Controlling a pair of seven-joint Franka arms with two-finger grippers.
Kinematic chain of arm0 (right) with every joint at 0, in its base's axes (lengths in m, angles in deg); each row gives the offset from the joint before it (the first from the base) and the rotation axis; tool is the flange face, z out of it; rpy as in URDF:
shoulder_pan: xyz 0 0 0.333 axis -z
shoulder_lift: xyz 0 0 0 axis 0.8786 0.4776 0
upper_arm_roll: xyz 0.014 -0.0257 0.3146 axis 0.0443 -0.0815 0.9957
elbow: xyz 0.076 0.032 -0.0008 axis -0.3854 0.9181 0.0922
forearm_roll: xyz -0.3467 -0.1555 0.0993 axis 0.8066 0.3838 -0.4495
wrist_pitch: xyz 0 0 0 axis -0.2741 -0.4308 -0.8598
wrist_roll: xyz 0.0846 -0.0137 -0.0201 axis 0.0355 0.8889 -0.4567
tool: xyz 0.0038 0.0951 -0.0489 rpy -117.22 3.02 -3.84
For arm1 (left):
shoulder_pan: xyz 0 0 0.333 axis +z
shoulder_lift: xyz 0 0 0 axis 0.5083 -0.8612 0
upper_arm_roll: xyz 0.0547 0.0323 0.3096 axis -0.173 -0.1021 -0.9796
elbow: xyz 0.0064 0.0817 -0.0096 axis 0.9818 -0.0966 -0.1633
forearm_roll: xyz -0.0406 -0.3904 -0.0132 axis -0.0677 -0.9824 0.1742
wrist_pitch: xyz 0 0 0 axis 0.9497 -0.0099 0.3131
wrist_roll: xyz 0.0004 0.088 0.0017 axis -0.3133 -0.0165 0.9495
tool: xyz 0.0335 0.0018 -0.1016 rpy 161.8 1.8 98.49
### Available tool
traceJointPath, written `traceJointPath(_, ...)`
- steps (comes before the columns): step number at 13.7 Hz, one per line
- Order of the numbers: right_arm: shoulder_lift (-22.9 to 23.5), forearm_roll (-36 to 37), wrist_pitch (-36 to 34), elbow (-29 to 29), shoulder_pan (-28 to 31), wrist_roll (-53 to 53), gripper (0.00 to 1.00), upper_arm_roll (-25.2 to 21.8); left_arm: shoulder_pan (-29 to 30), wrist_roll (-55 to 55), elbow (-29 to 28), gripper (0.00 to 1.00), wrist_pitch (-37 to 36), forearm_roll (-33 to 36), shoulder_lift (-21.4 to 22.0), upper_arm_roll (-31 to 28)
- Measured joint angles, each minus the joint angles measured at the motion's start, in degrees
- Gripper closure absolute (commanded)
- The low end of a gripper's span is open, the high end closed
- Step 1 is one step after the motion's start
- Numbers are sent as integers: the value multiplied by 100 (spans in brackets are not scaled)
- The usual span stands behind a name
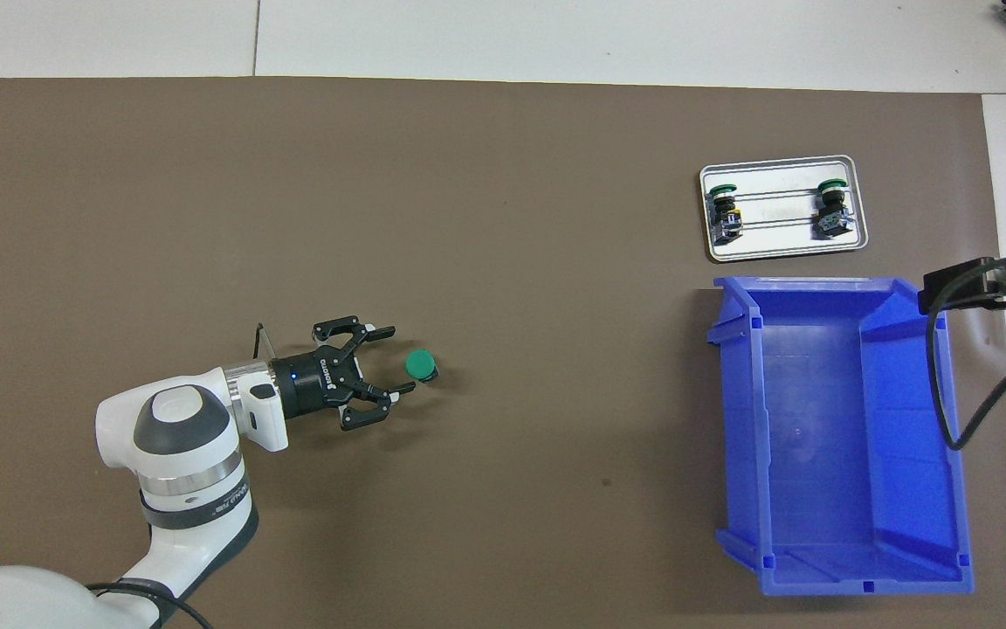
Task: Place and press button with both arms
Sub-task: 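Open the left gripper and draw it back from the button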
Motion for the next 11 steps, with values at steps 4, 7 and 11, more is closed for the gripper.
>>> traceJointPath(4,0,0,0,0,0,0,0,0,365,248,4,17,11,69,207,-17)
traceJointPath(7,0,0,0,0,0,0,0,0,377,1650,335,17,12,77,442,-17)
traceJointPath(11,0,0,0,0,0,0,0,0,378,4283,1471,17,106,670,571,-18)
